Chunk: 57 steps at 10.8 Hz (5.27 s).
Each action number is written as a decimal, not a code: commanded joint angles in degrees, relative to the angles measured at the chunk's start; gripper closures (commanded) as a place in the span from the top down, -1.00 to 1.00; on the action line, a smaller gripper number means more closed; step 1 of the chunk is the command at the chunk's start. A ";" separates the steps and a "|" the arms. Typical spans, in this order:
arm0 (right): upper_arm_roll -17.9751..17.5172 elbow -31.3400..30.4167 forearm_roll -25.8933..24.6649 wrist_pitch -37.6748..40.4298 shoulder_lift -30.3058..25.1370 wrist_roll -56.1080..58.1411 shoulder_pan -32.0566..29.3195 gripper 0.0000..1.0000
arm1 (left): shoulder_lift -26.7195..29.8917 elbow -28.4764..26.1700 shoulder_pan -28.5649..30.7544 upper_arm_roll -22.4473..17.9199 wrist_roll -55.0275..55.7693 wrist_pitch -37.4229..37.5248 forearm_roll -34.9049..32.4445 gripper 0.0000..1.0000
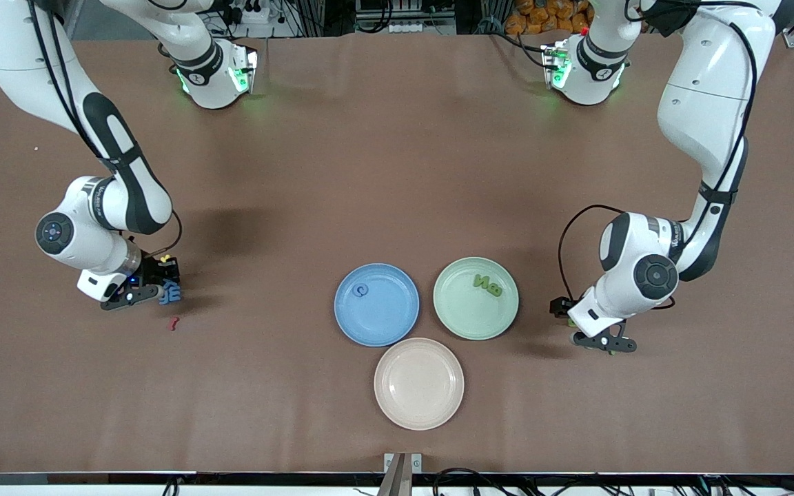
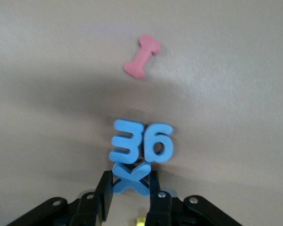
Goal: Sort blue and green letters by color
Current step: 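Grasp the blue X with the right gripper while the left gripper returns, then release the X on the blue plate while the left gripper grasps the u, then drop the green u on the green plate while the right gripper withdraws, then grasp the blue 3 with the right gripper while the left gripper reaches the b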
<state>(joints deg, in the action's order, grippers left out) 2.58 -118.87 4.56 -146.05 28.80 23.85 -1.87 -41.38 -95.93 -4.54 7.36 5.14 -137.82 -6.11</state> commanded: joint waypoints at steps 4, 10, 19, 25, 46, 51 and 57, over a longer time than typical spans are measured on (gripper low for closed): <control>-1.70 11.01 1.24 8.93 -0.06 -21.87 9.50 -1.00 | -2.47 2.24 0.59 0.64 0.39 -1.23 -1.18 0.31; -1.78 20.23 3.62 9.12 6.43 -49.02 22.86 -1.00 | -1.95 2.32 0.33 0.64 0.48 -1.23 -1.44 -0.77; -8.73 40.02 3.53 4.50 18.12 -93.04 29.37 -1.00 | 3.50 5.31 -7.83 0.28 16.44 9.06 0.84 -0.85; -8.55 39.85 3.00 0.76 18.58 -96.54 29.03 1.00 | 3.06 6.10 -16.90 0.28 32.73 9.06 3.22 -0.49; -8.20 12.44 -6.84 7.63 6.97 -24.46 -3.67 1.00 | 2.62 5.93 4.81 0.20 -28.78 7.92 -2.85 1.00; -8.29 9.53 -6.05 4.81 7.06 -24.81 -3.75 1.00 | 3.15 5.93 5.60 0.28 -28.17 7.91 -1.97 1.00; -8.38 9.53 -5.96 5.69 6.18 -25.69 -2.17 1.00 | 3.24 5.48 6.83 0.11 -28.87 7.91 4.64 1.00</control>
<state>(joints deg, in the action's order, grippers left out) -5.48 -107.73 -1.31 -140.66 36.67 -1.10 -4.37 -38.74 -90.05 2.55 7.18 -22.78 -129.87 -1.79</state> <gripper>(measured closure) 0.000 0.000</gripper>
